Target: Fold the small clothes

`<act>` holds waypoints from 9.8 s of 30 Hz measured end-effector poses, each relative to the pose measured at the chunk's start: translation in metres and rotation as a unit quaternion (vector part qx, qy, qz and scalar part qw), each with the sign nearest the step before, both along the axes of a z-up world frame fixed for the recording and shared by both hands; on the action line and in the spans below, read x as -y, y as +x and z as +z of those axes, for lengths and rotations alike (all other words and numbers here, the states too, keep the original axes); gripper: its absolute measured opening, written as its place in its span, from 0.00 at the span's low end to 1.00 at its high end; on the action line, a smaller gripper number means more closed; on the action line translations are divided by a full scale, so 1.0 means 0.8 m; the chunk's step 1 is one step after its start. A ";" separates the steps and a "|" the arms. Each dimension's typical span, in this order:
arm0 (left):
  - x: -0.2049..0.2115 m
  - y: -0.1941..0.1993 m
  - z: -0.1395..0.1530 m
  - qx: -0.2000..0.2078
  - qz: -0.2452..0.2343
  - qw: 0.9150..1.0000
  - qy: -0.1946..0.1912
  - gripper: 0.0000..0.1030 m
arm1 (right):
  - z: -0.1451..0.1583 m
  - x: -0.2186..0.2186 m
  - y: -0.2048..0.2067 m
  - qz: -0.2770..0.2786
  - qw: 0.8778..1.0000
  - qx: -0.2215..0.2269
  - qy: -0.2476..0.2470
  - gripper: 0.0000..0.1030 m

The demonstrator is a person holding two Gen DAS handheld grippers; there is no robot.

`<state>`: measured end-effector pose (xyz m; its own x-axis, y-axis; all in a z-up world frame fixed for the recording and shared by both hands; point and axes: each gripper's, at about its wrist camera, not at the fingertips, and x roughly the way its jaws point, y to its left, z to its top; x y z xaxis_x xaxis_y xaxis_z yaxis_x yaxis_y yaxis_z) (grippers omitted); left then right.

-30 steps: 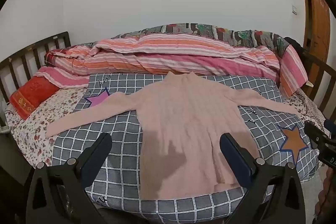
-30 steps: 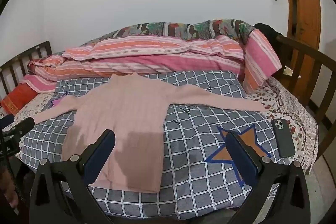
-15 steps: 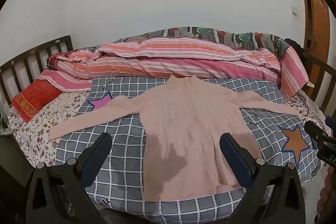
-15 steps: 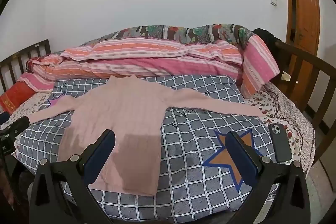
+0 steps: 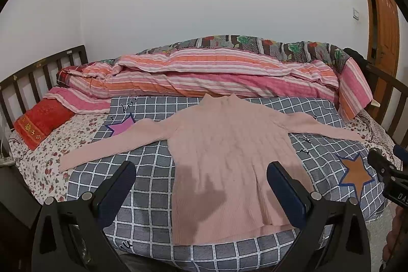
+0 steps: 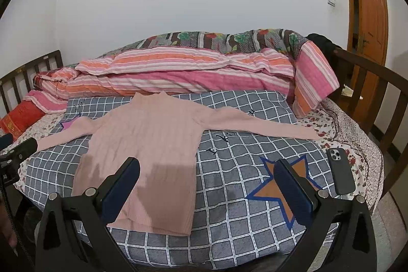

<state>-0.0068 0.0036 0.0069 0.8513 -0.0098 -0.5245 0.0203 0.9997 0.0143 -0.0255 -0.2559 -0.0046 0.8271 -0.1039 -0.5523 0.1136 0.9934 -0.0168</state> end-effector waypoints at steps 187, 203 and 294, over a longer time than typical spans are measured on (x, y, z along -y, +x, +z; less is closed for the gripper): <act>-0.129 0.356 -0.182 -0.052 0.021 0.995 -0.087 0.65 | -0.230 0.002 0.440 0.074 0.962 -0.205 0.167 0.40; -0.060 0.390 -0.188 -0.090 -0.061 0.989 -0.097 0.65 | -0.223 0.042 0.421 0.063 0.974 -0.162 0.147 0.08; -0.204 0.344 -0.190 -0.057 0.001 0.979 -0.194 0.78 | -0.140 -0.201 0.415 0.199 0.975 -0.061 0.080 0.55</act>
